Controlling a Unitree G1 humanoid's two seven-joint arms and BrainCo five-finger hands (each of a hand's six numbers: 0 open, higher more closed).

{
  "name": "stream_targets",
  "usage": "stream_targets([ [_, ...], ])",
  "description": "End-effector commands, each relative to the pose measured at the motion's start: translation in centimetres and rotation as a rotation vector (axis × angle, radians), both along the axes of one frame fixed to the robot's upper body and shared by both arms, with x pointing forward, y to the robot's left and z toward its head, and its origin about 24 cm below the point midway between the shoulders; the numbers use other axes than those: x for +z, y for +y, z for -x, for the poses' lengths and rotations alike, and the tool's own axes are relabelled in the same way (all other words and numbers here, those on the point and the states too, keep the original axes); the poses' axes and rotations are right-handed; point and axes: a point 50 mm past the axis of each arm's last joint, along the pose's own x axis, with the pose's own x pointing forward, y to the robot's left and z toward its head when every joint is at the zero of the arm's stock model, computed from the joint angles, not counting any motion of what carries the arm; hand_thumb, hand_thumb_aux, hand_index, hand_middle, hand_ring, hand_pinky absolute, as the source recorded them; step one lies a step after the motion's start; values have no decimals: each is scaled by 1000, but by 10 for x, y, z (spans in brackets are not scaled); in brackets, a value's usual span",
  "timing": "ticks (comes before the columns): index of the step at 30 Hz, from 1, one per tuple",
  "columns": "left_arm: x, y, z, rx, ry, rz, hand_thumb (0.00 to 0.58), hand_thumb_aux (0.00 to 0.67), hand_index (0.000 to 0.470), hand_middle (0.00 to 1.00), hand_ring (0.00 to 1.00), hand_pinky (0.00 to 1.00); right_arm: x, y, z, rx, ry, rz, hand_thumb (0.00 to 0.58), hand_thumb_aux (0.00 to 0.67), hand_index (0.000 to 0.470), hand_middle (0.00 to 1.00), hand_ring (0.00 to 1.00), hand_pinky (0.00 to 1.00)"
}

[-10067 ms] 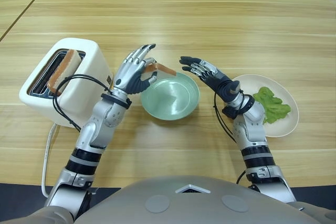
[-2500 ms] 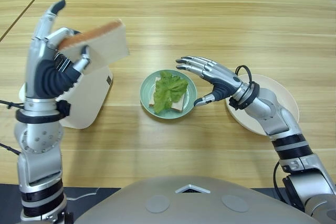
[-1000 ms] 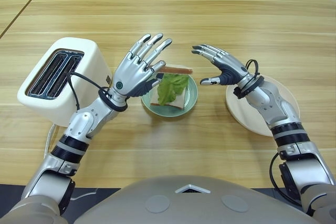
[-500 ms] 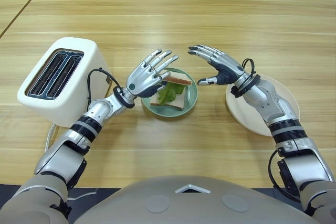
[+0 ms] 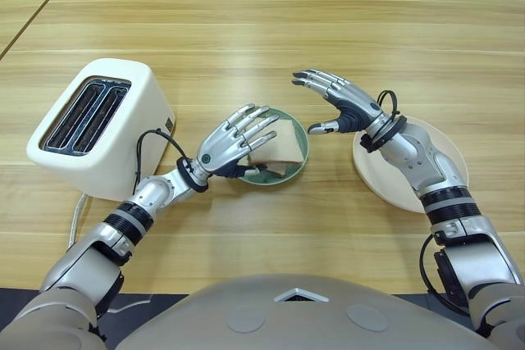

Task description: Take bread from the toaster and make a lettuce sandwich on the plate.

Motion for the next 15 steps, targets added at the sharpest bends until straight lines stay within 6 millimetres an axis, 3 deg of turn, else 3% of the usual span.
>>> stream_targets([
  [1,13,12,0,40,-14,22,0,0,0,0,0,0,0,-3,2,-2,8,10,0,0,0,0,0,0],
  [8,55,26,18,93,19,204,0,0,0,0,0,0,0,-5,4,1,15,36,0,0,0,0,0,0],
  [11,61,36,31,137,274,269,0,0,0,0,0,0,6,-11,15,69,29,126,0,0,0,0,0,0],
  [14,54,41,47,109,571,180,0,0,0,0,0,0,10,-14,40,172,90,184,0,0,0,0,0,0],
  [15,53,44,54,113,631,136,116,71,50,0,0,0,11,-15,49,199,115,201,0,0,0,0,0,0],
])
